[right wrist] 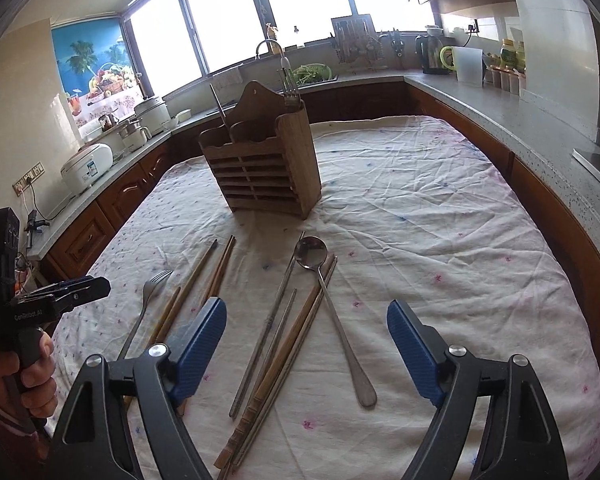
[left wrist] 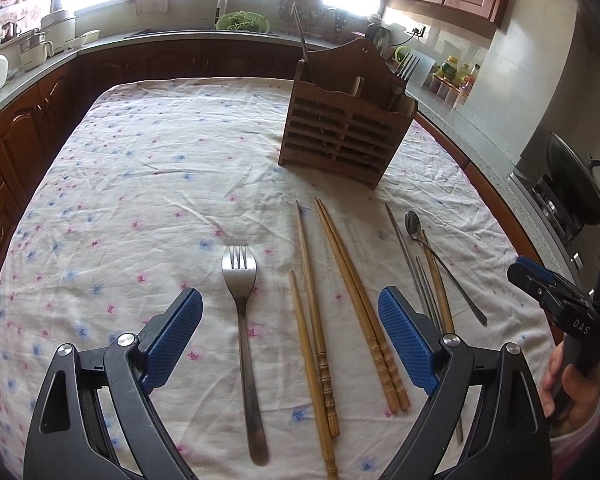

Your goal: Organize utensils

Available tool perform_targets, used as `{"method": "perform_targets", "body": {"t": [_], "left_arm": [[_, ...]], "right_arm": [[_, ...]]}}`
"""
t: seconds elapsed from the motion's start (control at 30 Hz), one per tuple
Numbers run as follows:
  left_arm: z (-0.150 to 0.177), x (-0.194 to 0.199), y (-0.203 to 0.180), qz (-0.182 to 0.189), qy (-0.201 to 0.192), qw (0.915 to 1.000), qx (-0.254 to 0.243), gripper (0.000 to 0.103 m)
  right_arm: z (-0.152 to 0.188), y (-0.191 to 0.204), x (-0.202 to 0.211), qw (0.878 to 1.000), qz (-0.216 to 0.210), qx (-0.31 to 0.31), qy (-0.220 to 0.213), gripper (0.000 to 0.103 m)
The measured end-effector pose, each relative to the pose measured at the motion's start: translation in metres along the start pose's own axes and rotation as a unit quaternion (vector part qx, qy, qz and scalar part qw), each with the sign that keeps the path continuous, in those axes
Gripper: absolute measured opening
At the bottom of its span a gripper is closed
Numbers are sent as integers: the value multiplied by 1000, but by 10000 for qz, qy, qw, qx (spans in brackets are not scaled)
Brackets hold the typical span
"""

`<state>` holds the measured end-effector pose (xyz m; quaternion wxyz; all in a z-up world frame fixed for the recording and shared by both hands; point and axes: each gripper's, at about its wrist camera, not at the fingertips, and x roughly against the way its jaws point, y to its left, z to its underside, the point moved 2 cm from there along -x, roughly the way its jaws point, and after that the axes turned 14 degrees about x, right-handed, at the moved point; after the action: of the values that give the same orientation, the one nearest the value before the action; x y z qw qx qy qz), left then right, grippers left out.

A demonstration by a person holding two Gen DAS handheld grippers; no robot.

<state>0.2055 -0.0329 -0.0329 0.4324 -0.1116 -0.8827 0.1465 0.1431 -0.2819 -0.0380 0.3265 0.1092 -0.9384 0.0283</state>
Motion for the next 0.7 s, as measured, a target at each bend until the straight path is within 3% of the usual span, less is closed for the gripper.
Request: {"method": "perform_targets", "body": {"t": [0.17,0.4,0.47,0.7], "left_arm": [[-6,-15,-6,-56,177,9997,-142,79],[-22,-43,-8,-98,490,9987,-119,65],[-26,-52,-9,-120,553,9983,-158,61],[-43,-88,-18,-175,852,9959,-246,54]], "right_arm": [[-5,-3,-14,9998,-66,49,204,58],[-10,-1,-40,9982,-315,162,483,42],[-12,3,-49,9973,-434,180,562,31],[-25,10,-96,9936,-768,59,821,25]]}}
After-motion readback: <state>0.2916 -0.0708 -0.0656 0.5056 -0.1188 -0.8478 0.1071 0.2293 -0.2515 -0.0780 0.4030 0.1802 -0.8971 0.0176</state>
